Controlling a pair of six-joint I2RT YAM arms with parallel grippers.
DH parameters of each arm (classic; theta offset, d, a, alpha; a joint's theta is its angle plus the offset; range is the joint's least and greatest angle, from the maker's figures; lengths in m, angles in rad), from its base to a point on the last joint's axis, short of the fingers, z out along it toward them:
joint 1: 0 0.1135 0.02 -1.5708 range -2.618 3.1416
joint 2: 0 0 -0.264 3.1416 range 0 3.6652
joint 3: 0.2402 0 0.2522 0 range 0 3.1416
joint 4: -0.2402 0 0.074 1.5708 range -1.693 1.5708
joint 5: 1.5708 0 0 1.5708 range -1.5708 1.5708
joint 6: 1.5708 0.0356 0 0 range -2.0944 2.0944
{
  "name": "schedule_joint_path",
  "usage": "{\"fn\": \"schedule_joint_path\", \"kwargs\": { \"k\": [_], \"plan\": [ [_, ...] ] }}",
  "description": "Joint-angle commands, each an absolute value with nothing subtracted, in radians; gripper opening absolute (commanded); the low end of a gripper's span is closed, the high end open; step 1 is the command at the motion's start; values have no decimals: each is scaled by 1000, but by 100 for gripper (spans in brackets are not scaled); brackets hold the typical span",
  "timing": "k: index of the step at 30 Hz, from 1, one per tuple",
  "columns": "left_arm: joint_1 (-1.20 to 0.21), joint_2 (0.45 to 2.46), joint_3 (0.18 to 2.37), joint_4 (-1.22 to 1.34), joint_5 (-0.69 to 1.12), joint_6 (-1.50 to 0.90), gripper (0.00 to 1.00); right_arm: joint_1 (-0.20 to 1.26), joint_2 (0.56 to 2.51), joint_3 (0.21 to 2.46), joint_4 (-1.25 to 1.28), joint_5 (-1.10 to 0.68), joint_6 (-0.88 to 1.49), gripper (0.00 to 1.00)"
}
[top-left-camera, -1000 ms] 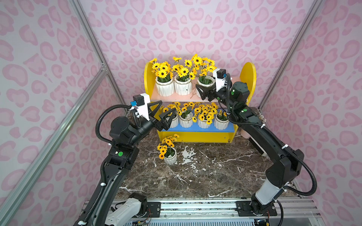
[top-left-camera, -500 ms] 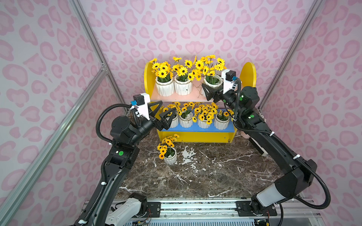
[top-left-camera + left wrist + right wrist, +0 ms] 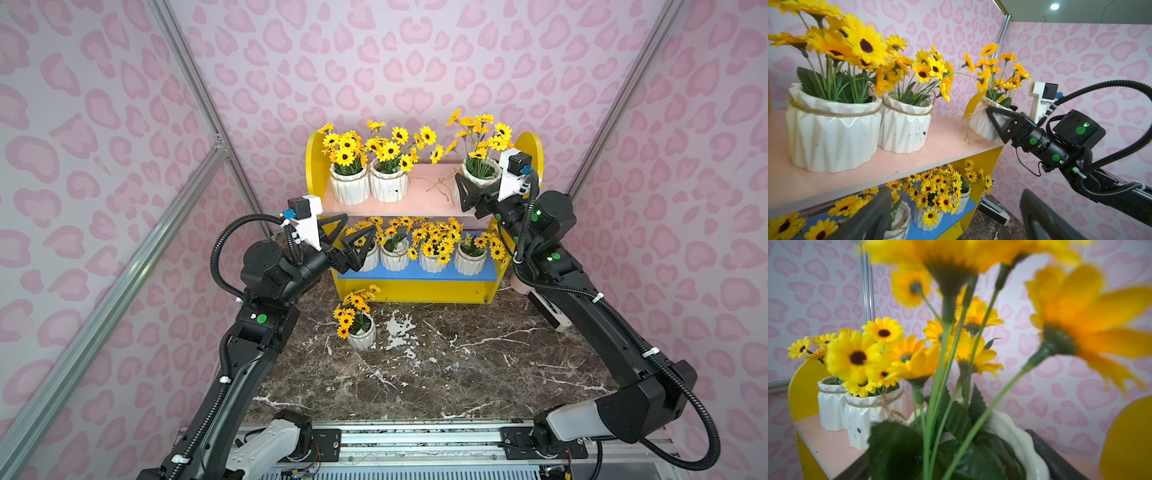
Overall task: Take the sunflower pots off the shelves
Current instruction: Pick up the sunflower pot from the shelf, then place the sunflower pot at the center of the board.
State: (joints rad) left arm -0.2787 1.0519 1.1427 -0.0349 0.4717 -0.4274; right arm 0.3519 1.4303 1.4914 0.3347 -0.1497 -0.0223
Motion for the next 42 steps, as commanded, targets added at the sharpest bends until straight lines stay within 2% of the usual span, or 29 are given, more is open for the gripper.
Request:
{"fn": "schedule_joint_path", "kwargs": {
  "k": [1, 12, 30, 36, 42],
  "plan": [
    [-279, 1058, 1154, -5, 480, -440, 98, 347, 1405, 1490, 417, -129, -23, 0],
    [-279, 1051, 1127, -2, 462, -438, 98, 375, 1319, 1385, 437, -149, -35, 0],
    [-279, 954, 969, -11, 403, -453, 99, 715, 1146, 987, 640, -103, -115, 0],
    [-279, 888, 847, -11, 314, -491, 99, 797, 1160, 798, 759, -58, -69, 0],
    [-280, 810, 685, -44, 145, -603, 99, 852, 1240, 628, 917, -5, -31, 0]
  ]
}}
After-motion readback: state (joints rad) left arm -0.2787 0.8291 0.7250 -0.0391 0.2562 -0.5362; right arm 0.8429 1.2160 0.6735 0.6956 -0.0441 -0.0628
